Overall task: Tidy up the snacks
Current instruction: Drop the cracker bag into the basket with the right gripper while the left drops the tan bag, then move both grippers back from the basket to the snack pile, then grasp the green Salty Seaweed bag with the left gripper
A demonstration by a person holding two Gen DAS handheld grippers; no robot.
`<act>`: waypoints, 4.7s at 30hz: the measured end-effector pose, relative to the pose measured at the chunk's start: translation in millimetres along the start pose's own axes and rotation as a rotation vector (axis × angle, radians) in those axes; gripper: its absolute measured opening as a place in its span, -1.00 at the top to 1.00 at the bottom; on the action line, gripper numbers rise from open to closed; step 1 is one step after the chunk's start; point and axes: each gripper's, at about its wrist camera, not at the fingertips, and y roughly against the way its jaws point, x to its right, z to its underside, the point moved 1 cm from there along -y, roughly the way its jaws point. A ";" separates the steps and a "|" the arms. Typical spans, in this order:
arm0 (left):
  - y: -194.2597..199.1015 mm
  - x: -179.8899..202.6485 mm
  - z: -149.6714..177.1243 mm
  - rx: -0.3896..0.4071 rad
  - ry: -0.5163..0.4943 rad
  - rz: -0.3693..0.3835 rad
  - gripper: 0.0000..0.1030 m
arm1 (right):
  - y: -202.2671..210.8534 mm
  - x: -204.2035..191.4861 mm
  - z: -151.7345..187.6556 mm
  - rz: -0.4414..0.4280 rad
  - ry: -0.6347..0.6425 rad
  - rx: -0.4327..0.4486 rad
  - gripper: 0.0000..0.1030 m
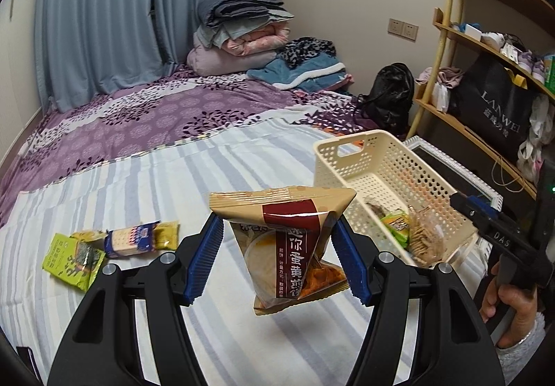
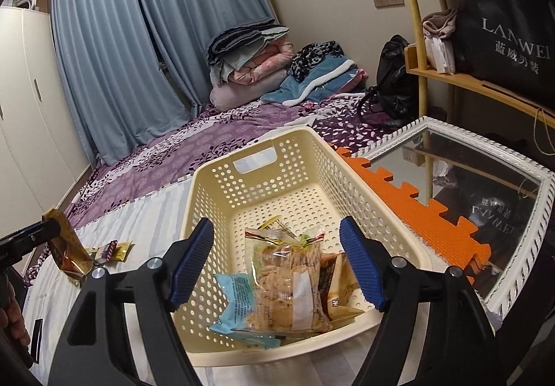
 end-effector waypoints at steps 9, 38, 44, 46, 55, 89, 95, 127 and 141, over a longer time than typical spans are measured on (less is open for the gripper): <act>-17.7 55.4 -28.8 0.012 -0.087 0.109 -0.27 | 6.9 11.5 1.0 0.033 0.011 0.012 -0.50; -79.6 112.4 -39.0 -0.083 -0.126 0.189 -0.95 | 10.9 24.5 0.2 0.068 -0.030 0.035 -0.69; -77.3 91.6 -38.7 -0.085 -0.089 0.161 -0.95 | 9.7 12.4 -1.0 0.053 -0.011 0.037 -0.69; -76.3 85.6 -38.3 -0.086 -0.080 0.155 -0.95 | 9.7 7.8 -1.6 0.048 -0.005 0.038 -0.69; -69.1 46.7 -32.3 -0.092 -0.021 0.104 -0.95 | 9.2 -16.2 -4.8 0.013 0.025 0.048 -0.76; -28.4 -157.7 56.1 -0.160 0.282 -0.217 -0.95 | -12.3 -156.3 15.1 -0.219 0.187 -0.027 -0.86; -27.1 -197.3 80.6 -0.190 0.359 -0.279 -0.95 | -23.7 -182.9 27.3 -0.262 0.230 -0.076 -0.86; -16.8 -366.7 168.4 -0.288 0.594 -0.597 -0.95 | -68.3 -258.4 69.5 -0.367 0.337 -0.250 -0.86; -9.9 -366.8 135.2 -0.171 0.605 -0.521 -0.95 | -104.4 -290.8 86.8 -0.394 0.411 -0.315 -0.86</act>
